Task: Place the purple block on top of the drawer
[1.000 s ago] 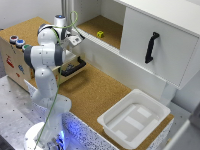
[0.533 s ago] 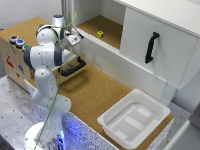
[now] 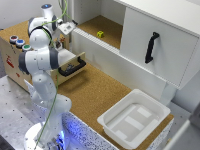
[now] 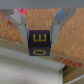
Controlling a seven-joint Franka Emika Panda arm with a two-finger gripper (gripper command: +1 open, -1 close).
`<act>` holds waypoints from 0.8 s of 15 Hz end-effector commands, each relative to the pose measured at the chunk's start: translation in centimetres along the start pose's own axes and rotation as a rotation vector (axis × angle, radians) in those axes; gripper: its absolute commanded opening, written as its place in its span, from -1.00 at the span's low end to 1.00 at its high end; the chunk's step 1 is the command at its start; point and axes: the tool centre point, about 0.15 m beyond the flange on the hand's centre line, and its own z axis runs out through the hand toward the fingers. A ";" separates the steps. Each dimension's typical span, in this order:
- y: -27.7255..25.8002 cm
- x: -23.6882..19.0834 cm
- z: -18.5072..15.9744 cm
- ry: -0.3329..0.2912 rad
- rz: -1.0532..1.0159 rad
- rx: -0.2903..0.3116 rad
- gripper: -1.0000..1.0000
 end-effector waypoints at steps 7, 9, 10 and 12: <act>7.7 8.7 1.0 -0.102 0.013 0.085 -1.00; 7.6 8.6 1.5 -0.123 0.032 0.108 -1.00; 7.4 8.4 1.6 -0.137 0.045 0.118 -1.00; 6.6 7.8 1.6 -0.153 0.071 0.135 -1.00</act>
